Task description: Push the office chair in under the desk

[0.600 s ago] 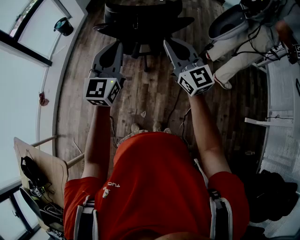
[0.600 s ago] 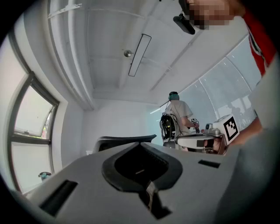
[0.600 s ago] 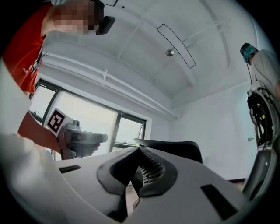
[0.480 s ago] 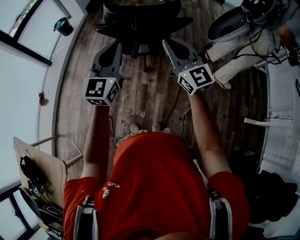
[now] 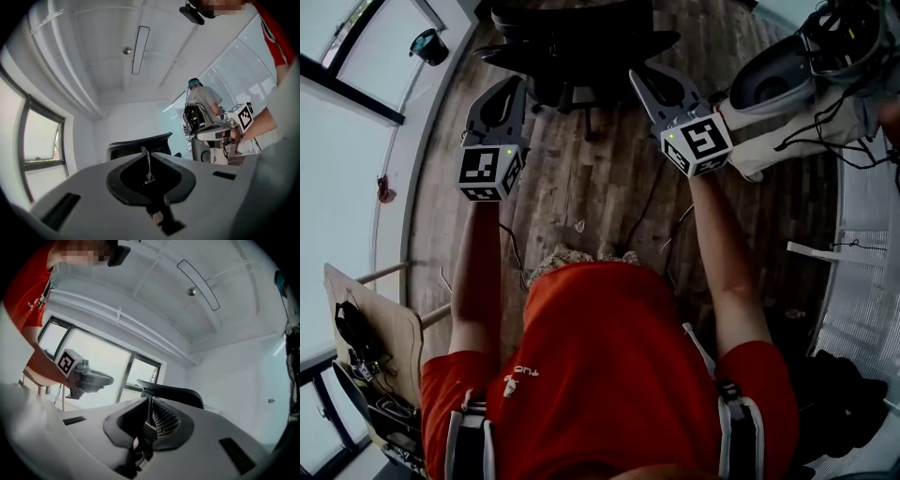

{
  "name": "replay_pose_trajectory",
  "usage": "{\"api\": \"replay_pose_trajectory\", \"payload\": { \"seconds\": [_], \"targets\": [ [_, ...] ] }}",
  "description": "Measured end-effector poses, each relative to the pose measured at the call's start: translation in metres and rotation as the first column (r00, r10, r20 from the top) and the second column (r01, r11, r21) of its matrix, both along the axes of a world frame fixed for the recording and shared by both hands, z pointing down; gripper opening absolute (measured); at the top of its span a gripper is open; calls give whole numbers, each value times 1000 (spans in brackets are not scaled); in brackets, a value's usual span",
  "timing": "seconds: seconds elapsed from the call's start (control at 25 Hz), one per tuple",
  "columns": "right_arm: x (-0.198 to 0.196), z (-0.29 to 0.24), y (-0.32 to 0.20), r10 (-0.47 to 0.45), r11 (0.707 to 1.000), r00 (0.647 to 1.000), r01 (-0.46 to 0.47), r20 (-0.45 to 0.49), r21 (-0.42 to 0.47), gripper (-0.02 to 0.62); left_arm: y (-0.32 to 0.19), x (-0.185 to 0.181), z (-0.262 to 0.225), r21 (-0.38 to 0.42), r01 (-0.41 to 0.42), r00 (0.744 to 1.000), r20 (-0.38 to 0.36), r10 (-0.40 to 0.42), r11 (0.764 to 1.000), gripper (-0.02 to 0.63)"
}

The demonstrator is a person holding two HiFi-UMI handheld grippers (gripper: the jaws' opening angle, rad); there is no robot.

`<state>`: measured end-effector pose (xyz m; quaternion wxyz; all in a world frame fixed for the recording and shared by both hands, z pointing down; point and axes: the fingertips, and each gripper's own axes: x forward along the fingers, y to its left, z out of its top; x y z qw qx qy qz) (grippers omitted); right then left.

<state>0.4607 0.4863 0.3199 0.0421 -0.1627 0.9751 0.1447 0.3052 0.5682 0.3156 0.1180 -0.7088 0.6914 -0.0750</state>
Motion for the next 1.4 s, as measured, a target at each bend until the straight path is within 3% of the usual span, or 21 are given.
{"api": "replay_pose_trajectory", "payload": {
  "seconds": [0.16,0.36,0.68,0.84,0.92,1.12,1.4],
  "targets": [
    [-9,2,-29,-8,999,996,11,-86,37,46,-18,-22,5,-59,57,996,66,-53,997,23],
    [-12,12,-64,7,996,976,13,-220,89,146,-40,-49,10,-146,88,979,195,-59,985,92],
    [-26,41,-108,37,986,893,41,-448,164,214,-71,-102,36,-296,143,918,395,-15,944,183],
    [-35,56,-142,52,988,847,36,-529,153,239,-91,-134,54,-375,182,869,494,29,909,206],
    [-34,65,-157,63,988,811,33,-582,152,251,-100,-146,63,-413,192,846,529,63,891,221],
    [-36,90,-200,102,980,680,57,-726,192,264,-130,-173,87,-500,201,799,581,154,842,255],
    [-52,128,-231,79,975,515,138,-854,174,273,-159,-203,122,-611,207,735,612,290,764,265]
  ]
}}
